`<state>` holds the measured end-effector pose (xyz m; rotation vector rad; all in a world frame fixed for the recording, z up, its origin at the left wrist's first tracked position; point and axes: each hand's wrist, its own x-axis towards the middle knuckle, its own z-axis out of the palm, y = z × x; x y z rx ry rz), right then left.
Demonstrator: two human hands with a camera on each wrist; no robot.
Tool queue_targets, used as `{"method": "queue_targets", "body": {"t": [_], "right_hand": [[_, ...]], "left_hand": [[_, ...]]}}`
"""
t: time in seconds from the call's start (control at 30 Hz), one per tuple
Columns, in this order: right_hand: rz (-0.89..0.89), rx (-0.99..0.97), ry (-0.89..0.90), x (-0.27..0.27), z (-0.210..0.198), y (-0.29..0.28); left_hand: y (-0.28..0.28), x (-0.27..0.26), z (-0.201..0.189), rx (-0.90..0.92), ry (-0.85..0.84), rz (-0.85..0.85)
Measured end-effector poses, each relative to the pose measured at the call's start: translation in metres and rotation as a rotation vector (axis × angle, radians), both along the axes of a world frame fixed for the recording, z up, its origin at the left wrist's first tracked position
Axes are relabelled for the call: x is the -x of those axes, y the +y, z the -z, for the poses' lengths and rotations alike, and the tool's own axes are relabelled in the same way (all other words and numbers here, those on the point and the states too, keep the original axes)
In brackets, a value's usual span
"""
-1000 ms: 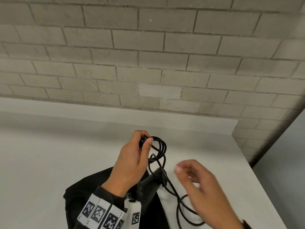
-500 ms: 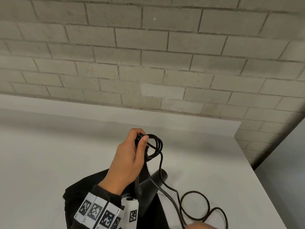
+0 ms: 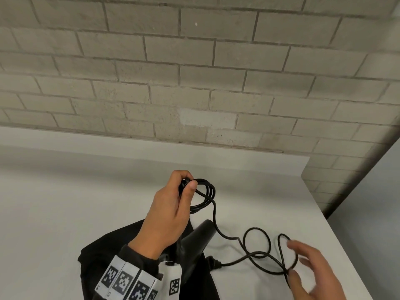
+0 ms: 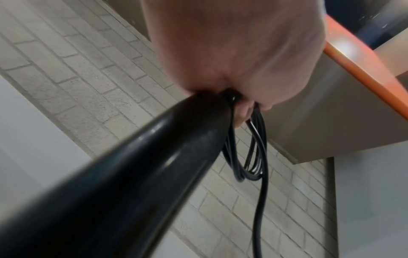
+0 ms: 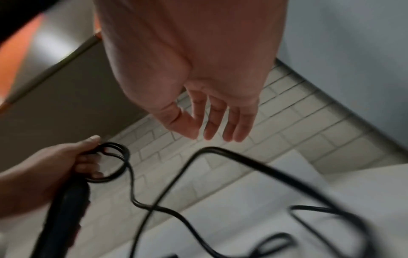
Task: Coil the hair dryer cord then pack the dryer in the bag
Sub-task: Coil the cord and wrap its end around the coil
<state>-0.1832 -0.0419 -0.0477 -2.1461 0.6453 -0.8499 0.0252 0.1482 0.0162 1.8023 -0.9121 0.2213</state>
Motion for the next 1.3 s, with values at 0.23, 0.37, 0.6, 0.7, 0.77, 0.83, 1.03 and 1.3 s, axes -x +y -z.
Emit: {"method": "queue_targets", "body": {"t": [0.23,0.37,0.6,0.7,0.77,0.83,1.03,1.3], "right_hand": [[-0.382,-0.082,0.178,-0.077,-0.032,0.052],[-0.503,-0.130,0.236,-0.089,-0.041,0.056],[-0.363,0.586,0.045,-0.074,-0.073,0.046],[-0.384,0.772,0.032,-0.076,-0.093,0.044],[-0.450,0.783,0.042,-0.078,-0.107,0.043],[-0.519,0.733,0.028,-0.081,-0.116,0.043],[-0.533,0.420,-0.076,-0.098,-0.122,0.038],[-0.487,0.243,-0.142,-0.110,-0.112,0.038]], "left_hand": [[0.000,0.010,0.002,0.003,-0.002,0.077],[0.002,0.008,0.002,0.004,-0.019,0.040],[0.002,0.004,0.000,-0.015,-0.016,-0.010],[0.002,0.006,0.000,-0.035,-0.048,0.042],[0.003,0.009,0.000,-0.040,-0.069,0.120],[0.003,0.012,0.000,-0.022,-0.082,0.180],[0.002,0.020,-0.001,-0.068,-0.126,0.194],[-0.003,0.023,0.004,-0.087,-0.083,0.154]]}}
